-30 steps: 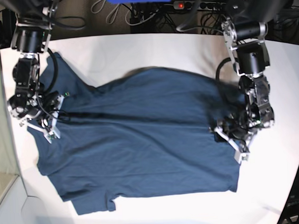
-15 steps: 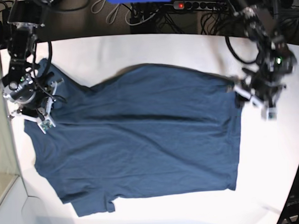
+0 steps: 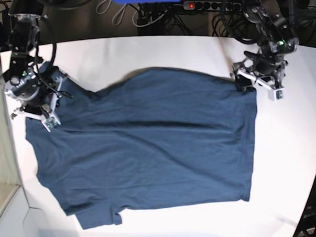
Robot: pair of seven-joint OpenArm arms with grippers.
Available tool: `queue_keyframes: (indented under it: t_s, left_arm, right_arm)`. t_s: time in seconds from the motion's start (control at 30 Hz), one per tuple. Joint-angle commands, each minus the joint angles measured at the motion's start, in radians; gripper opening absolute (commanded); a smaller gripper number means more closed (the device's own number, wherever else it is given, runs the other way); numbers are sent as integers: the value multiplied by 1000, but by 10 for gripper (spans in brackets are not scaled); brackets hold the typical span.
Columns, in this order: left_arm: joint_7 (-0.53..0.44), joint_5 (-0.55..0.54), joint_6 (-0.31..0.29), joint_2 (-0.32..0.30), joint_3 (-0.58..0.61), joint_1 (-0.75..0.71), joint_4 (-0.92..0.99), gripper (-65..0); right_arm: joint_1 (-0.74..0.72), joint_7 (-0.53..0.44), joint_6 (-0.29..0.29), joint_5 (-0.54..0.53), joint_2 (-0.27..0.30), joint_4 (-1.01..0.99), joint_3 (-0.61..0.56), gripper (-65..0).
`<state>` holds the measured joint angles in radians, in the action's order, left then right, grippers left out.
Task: Layout the t-shirt on the table in an organized manner, then fold the t-shirt properly
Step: 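Grasp the shirt's side edges with both grippers near the shoulders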
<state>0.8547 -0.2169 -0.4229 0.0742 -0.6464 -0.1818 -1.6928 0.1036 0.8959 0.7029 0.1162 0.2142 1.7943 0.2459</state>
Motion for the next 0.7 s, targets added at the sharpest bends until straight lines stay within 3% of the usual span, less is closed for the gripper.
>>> queue_keyframes:
  t_s: [0.0,0.43,0.47,0.63,0.67]
  left_arm:
    - [-21,-22,-4,6,-5,14,-13,-208]
    - [-90,-80,-3,3,3,61,199,-235]
    - [-91,-80,-3,3,3,61,198,-270]
    - [-91,-82,-3,3,-2,63,196,-616]
    - [-91,-82,-3,2,-2,63,196,-650]
  right_arm:
    - [-14,-21,-5,-11,9,19,3,-415]
    - [-12,-21,-5,-10,12,19,3,-415]
    - [-12,-21,-5,-10,12,17,3,-415]
    - [-12,-21,-5,-8,12,17,3,-415]
    - [-12,-21,-5,-8,12,17,3,-415]
